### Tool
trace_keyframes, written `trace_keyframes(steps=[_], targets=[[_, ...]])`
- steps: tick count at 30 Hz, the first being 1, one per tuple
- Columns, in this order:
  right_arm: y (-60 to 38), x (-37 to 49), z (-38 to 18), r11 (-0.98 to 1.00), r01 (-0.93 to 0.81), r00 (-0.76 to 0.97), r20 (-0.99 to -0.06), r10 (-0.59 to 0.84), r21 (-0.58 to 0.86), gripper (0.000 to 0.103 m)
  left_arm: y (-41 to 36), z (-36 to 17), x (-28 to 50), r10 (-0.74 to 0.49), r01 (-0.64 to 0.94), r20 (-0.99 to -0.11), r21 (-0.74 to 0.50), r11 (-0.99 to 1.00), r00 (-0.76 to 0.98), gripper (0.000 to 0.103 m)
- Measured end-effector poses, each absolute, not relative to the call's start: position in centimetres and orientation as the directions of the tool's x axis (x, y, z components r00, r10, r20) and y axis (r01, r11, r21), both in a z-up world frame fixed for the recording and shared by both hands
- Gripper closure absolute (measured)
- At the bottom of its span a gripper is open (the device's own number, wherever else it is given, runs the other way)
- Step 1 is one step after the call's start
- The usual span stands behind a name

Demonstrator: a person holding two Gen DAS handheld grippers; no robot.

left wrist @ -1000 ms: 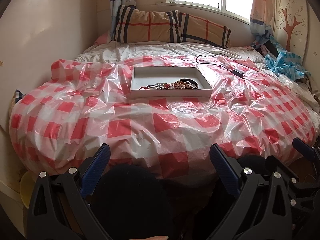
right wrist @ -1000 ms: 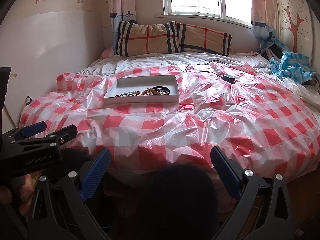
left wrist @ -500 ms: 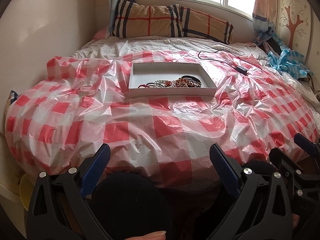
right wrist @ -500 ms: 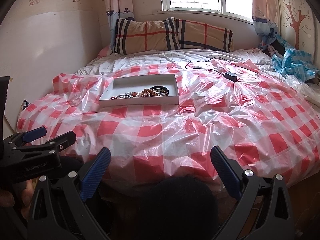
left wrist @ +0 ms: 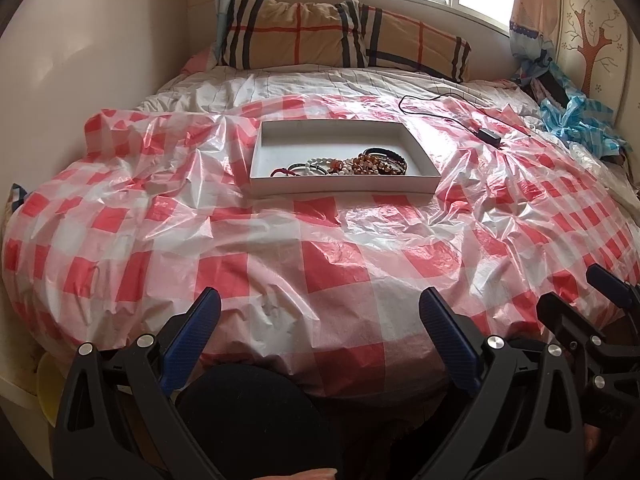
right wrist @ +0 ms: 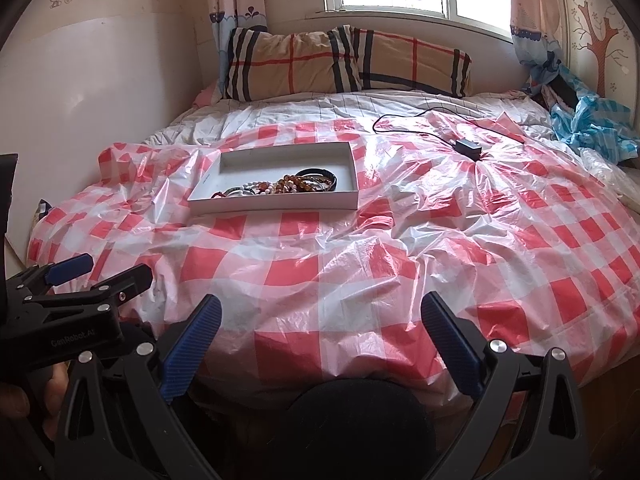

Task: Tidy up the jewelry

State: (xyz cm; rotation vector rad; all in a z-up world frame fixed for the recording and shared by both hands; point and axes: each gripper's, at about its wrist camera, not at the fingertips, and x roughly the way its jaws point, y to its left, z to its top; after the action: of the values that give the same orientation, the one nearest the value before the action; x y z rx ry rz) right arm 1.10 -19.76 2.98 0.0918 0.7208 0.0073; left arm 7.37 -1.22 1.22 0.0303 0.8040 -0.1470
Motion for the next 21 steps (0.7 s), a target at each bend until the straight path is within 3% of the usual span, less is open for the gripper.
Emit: trace_keyframes(steps=[21], targets=[[-21.2, 4.9, 3.8, 0.996, 0.027, 0.769, -0.639, 0.032, 0.083, 0.007, -2.2, 1.3, 9.9, -0.126, 0.141, -0.719, -0.039, 0.989, 0.684, 0.008]])
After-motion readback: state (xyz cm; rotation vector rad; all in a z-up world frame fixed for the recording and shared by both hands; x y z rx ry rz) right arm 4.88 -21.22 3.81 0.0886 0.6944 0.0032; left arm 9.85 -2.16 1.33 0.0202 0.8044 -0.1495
